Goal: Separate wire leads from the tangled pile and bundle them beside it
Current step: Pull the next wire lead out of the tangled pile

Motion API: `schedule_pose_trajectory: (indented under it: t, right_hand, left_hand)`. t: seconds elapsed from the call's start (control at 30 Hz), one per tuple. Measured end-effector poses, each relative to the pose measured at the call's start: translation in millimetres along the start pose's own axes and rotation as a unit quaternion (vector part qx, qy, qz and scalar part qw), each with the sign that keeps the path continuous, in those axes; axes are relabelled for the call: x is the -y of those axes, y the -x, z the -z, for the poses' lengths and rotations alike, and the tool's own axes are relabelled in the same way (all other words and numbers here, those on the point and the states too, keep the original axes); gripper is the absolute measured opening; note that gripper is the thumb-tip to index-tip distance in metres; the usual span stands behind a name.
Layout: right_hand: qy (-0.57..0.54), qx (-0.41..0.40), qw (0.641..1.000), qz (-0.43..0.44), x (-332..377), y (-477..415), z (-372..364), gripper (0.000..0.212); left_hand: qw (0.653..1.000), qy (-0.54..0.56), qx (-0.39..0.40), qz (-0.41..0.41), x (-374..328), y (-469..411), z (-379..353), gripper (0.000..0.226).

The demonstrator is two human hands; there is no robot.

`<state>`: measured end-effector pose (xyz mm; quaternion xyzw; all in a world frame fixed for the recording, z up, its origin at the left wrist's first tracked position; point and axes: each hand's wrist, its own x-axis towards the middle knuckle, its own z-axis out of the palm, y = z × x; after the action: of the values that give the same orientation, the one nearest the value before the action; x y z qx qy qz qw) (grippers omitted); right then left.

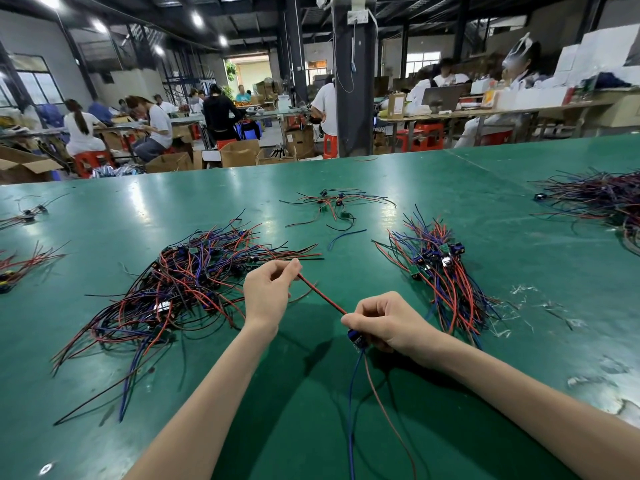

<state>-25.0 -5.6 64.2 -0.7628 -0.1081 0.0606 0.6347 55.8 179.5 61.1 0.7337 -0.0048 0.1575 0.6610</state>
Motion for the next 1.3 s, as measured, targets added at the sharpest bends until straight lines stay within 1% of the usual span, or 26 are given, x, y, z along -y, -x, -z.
schedule_pose_trajectory:
  t: [0.03, 0.07, 0.13, 0.17, 0.2, 0.23, 0.3, 0.33, 0.43, 0.47, 0.5, 0.53, 0.57, 0.6, 0.63, 0.67, 0.7, 0.73, 0.8, 0.87, 0.93, 1.03, 1.13, 1.2, 1.3]
  right_hand:
    - [0.0, 0.001, 1.0, -0.001, 0.0, 0.1, -0.5, 0.039]
    - [-0.001, 0.002, 1.0, -0.001, -0.2, 0.0, -1.0, 0.04]
    - [-0.006, 0.007, 1.0, -0.001, -0.7, 0.3, -1.2, 0.038]
    - [-0.004, 0.008, 1.0, -0.001, -0.6, 0.4, -1.3, 0.037]
    - [0.0, 0.008, 1.0, -0.001, -0.5, 0.3, -1.2, 0.036]
    - [0.006, 0.006, 1.0, 0.0, -0.4, 0.4, -0.6, 0.036]
    - [0.01, 0.0, 1.0, 0.005, -0.4, -0.3, 1.1, 0.035]
    - [0.009, -0.001, 1.0, 0.007, -0.5, -0.9, 1.7, 0.036]
    - [0.006, -0.001, 1.0, 0.008, 0.2, -1.2, 1.5, 0.037]
    - [0.003, 0.001, 1.0, 0.009, 0.4, -1.2, 1.2, 0.036]
    - [-0.003, 0.004, 1.0, 0.01, 0.3, -1.0, 1.1, 0.036]
    - [-0.01, 0.009, 1.0, 0.01, -0.1, -0.8, 1.1, 0.035]
    - [-0.014, 0.013, 1.0, 0.008, -0.3, -0.3, 1.3, 0.034]
    - [-0.013, 0.016, 1.0, 0.007, -0.6, 0.0, 1.2, 0.034]
    - [-0.005, 0.018, 1.0, 0.005, -1.1, 0.6, 1.1, 0.034]
    - [0.005, 0.017, 1.0, 0.004, -1.7, 0.6, 0.7, 0.035]
    - [0.011, 0.015, 1.0, 0.003, -2.1, 0.8, 0.7, 0.036]
    - [0.01, 0.012, 1.0, 0.003, -2.1, 0.3, 0.8, 0.037]
    - [0.0, 0.009, 1.0, 0.005, -1.6, -0.8, 1.4, 0.037]
    - [0.004, 0.005, 1.0, 0.005, -0.6, -1.4, 1.7, 0.038]
    - [0.013, 0.002, 1.0, 0.003, -1.1, -1.7, 1.6, 0.038]
    - [0.018, 0.0, 1.0, -0.001, -1.2, -1.6, 1.8, 0.038]
    - [0.012, 0.006, 1.0, -0.002, -0.4, -1.5, 2.1, 0.036]
    - [0.018, 0.009, 1.0, -0.004, -0.2, -1.0, 2.3, 0.035]
    - [0.029, 0.013, 0.999, -0.005, -0.3, -0.7, 2.9, 0.037]
  left_hand:
    - [0.999, -0.028, 0.002, -0.026, -0.2, 0.4, 2.0, 0.019]
    - [0.995, -0.077, 0.002, -0.07, -0.5, 0.8, 3.6, 0.018]
    - [0.962, -0.196, -0.011, -0.19, -2.1, 3.3, 4.7, 0.013]
    - [0.948, -0.224, -0.019, -0.227, -2.8, 4.1, 4.5, 0.011]
    - [0.946, -0.223, -0.026, -0.234, -4.1, 3.9, 3.8, 0.01]
    - [0.957, -0.198, -0.028, -0.212, -6.0, 3.8, 3.2, 0.009]
    - [0.987, -0.104, -0.022, -0.123, -8.7, 2.8, 2.6, 0.008]
    - [0.996, -0.047, -0.019, -0.076, -9.4, 2.6, 1.9, 0.009]
    - [0.997, 0.072, -0.023, 0.022, -9.9, 2.3, -0.3, 0.007]
    - [0.996, 0.083, -0.021, 0.033, -10.3, 2.3, -0.6, 0.007]
    - [0.997, 0.078, -0.02, 0.023, -10.9, 2.9, -0.4, 0.008]
    - [0.999, 0.036, -0.02, -0.019, -9.5, 3.0, 0.5, 0.008]
    - [0.994, -0.048, -0.02, -0.092, -7.2, 2.7, 2.0, 0.009]
    - [0.97, -0.155, -0.025, -0.184, -4.6, 3.5, 3.0, 0.01]
    - [0.932, -0.247, -0.036, -0.262, -2.0, 5.3, 2.6, 0.011]
    - [0.906, -0.293, -0.046, -0.302, 0.4, 6.2, 2.2, 0.012]
    - [0.903, -0.299, -0.05, -0.305, 0.6, 5.6, 1.8, 0.012]
    - [0.914, -0.279, -0.054, -0.29, -0.7, 5.3, 1.9, 0.011]
    - [0.949, -0.211, -0.056, -0.226, -2.7, 4.3, 2.0, 0.011]
    - [0.981, -0.135, -0.048, -0.133, -4.6, 2.9, 1.8, 0.012]
    - [0.997, -0.054, -0.039, -0.049, -6.1, 3.6, 0.7, 0.016]
    - [0.999, 0.022, -0.027, 0.019, -7.2, 5.4, -2.1, 0.017]
    - [0.995, 0.066, -0.021, 0.075, -8.5, 4.9, -2.7, 0.015]
    - [0.986, 0.112, -0.014, 0.123, -9.5, 3.8, -2.2, 0.015]
    - [0.963, 0.184, 0.004, 0.198, -12.2, 1.1, -1.0, 0.015]
